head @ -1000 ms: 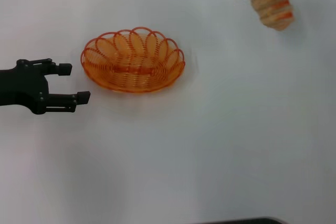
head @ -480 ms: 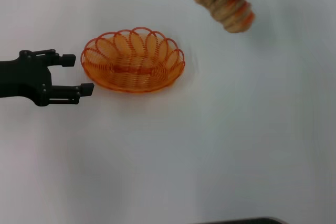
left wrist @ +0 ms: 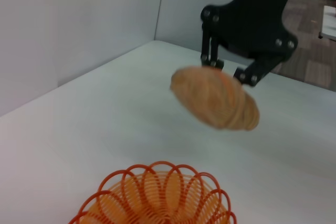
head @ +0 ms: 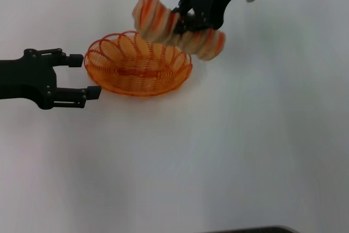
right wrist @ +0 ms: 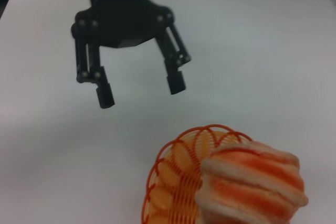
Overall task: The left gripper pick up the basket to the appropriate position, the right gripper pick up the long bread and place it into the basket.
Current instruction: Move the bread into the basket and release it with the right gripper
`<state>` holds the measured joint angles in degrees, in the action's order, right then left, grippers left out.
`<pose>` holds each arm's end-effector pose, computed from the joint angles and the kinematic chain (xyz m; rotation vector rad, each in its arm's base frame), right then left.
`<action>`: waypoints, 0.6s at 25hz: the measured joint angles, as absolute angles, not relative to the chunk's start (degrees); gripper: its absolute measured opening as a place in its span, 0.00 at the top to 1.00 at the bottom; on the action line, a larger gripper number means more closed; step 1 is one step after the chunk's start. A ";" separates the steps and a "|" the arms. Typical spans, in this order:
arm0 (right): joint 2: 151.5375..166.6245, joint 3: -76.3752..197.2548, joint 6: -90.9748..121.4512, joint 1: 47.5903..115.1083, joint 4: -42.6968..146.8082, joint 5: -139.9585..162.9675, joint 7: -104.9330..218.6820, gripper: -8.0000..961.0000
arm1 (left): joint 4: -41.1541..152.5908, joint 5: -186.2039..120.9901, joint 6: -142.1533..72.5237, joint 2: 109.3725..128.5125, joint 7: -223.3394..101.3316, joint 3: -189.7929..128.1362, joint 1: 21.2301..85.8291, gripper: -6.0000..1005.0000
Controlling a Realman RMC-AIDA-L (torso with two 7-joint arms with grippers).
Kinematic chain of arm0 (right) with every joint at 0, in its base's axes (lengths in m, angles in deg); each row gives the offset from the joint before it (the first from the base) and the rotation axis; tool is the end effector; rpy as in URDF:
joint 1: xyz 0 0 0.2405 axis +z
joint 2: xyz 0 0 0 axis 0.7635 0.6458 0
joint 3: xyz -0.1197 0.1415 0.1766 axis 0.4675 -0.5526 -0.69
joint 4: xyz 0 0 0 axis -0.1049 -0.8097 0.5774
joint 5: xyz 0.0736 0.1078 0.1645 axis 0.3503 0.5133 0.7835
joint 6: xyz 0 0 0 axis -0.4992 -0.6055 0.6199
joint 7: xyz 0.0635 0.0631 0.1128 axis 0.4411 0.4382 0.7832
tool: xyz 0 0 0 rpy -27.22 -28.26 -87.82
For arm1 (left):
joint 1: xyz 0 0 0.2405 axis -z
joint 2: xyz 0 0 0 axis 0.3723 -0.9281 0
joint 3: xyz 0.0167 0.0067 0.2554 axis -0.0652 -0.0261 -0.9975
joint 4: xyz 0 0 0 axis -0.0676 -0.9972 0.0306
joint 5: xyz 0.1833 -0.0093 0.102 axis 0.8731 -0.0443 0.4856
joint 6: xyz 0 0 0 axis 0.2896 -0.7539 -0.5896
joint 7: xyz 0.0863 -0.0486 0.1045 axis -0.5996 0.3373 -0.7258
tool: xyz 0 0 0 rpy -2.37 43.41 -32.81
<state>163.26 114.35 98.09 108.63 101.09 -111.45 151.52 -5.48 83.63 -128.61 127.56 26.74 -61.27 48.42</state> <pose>0.0912 0.4100 -0.0044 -3.0642 -0.1401 -0.2250 -0.2553 0.3075 0.0392 -2.8120 -0.5562 -0.4267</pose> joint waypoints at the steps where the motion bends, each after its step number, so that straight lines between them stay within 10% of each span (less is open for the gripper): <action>1: 163.61 114.64 97.70 109.38 100.35 -112.30 151.36 0.80 | -5.46 83.63 -128.70 127.56 26.74 -61.39 48.48 0.15; 15: 165.87 115.51 86.73 116.14 86.93 -115.73 146.35 0.80 | -5.54 83.74 -129.65 127.58 26.74 -62.71 48.67 0.15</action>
<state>165.87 115.51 86.73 116.14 86.93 -115.73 146.35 -5.54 83.74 -129.65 127.58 26.74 -62.71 48.67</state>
